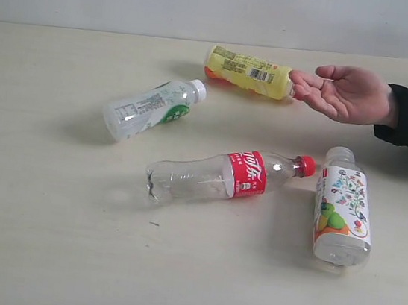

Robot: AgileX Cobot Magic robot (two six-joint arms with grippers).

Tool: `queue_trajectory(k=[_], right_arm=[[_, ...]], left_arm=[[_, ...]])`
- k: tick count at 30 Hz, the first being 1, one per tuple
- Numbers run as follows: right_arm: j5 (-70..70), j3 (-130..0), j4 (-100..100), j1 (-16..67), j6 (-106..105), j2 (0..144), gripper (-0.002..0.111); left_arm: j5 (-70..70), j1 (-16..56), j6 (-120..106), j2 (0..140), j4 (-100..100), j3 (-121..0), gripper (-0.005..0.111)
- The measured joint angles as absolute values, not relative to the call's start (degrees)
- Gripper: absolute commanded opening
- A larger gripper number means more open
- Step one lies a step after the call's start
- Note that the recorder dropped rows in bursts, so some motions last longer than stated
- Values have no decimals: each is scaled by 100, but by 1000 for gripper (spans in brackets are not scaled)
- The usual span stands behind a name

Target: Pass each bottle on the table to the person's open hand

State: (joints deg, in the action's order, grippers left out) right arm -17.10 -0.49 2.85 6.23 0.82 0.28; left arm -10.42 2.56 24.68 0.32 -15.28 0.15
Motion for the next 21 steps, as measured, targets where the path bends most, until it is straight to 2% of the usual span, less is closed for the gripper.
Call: queue_trajectory(k=[3, 6, 8, 15, 17, 21], right_arm=[[-1710, -49, 285, 623, 82, 28, 0], [-1710, -49, 285, 623, 82, 28, 0], [-1710, -49, 285, 623, 82, 28, 0], [-1710, -49, 285, 623, 82, 28, 0], [-1710, -49, 285, 623, 82, 28, 0], [-1710, -49, 285, 623, 82, 28, 0]], left_arm=[[-2059, 256, 2877, 275, -1927, -408, 0], [-1288, 256, 2021, 1826, -1971, -1987, 0], [-345, 256, 1585, 3015, -1717, -2899, 0], [4363, 443, -576, 7083, -1723, -6042, 0], [5551, 788, -1416, 8012, -1823, -6711, 0], [6591, 1876, -1863, 9223, -1330, -7554, 0]])
